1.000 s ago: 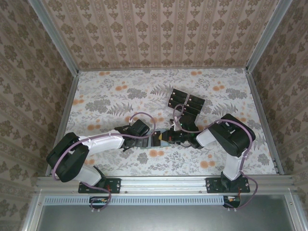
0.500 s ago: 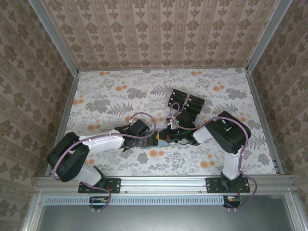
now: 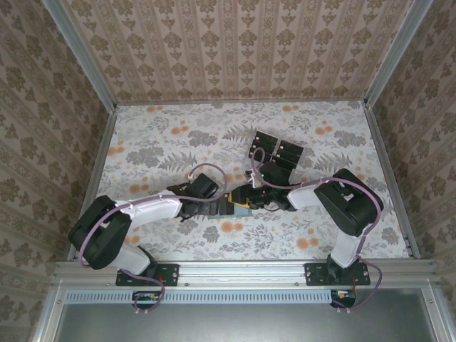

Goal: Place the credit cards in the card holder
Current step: Insert the credit card into the card slot.

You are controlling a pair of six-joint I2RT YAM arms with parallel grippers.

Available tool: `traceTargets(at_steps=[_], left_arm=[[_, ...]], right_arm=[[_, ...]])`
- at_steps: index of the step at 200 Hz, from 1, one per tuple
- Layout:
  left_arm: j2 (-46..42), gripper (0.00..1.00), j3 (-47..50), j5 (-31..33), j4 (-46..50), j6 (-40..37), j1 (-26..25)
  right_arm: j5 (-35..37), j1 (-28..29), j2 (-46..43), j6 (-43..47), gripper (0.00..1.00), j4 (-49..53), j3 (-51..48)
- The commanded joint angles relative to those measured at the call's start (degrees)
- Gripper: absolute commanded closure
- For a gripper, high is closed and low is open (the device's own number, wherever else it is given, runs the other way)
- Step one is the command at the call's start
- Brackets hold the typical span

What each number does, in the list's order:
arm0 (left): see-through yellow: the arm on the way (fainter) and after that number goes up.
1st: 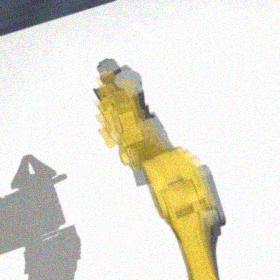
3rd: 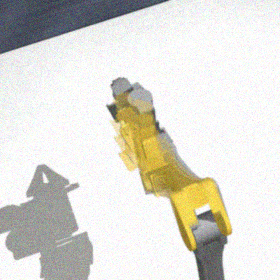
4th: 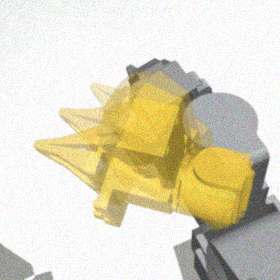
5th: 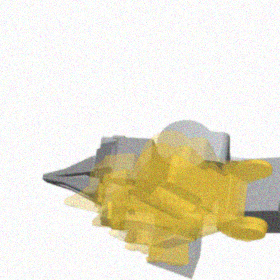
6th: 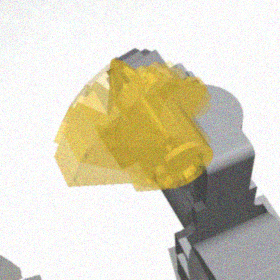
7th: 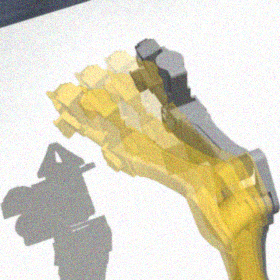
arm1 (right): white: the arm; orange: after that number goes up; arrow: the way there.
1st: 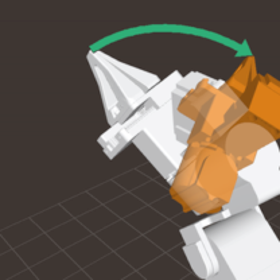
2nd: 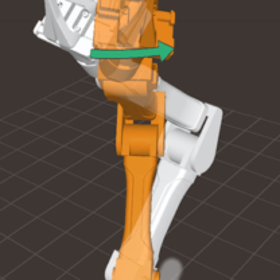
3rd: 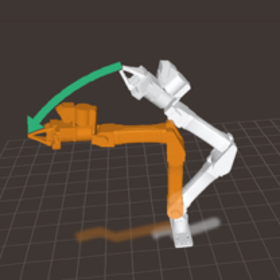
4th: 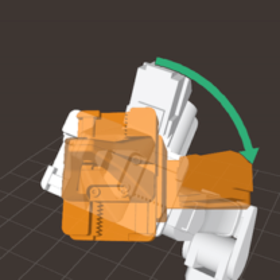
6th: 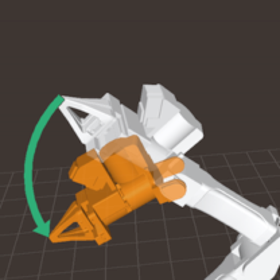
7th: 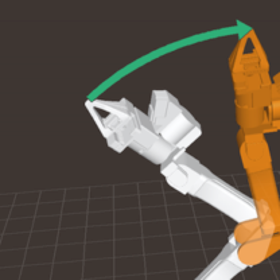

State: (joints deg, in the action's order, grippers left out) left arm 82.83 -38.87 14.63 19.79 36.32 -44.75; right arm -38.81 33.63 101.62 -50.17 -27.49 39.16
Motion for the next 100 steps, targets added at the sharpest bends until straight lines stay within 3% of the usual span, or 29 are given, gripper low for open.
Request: traceTargets(at_steps=[1,59,77,100], left_arm=[[-3.7,0.0,0.4,-1.2,1.2,-1.2,2.3],[-8.9,0.0,0.6,-2.1,2.7,-3.1,6.5],[-9.0,0.0,0.7,-2.4,3.3,-3.6,7.0],[-8.4,0.0,0.6,-2.8,3.8,-4.0,7.1]], right_arm=[[4.9,-0.1,-4.3,2.9,0.44,7.9,-1.2],[17.2,3.0,-12.7,7.7,0.48,26.0,2.8],[24.3,5.6,-13.0,10.6,0.55,34.6,7.0],[31.4,8.5,-11.1,13.1,0.73,42.3,12.0]])
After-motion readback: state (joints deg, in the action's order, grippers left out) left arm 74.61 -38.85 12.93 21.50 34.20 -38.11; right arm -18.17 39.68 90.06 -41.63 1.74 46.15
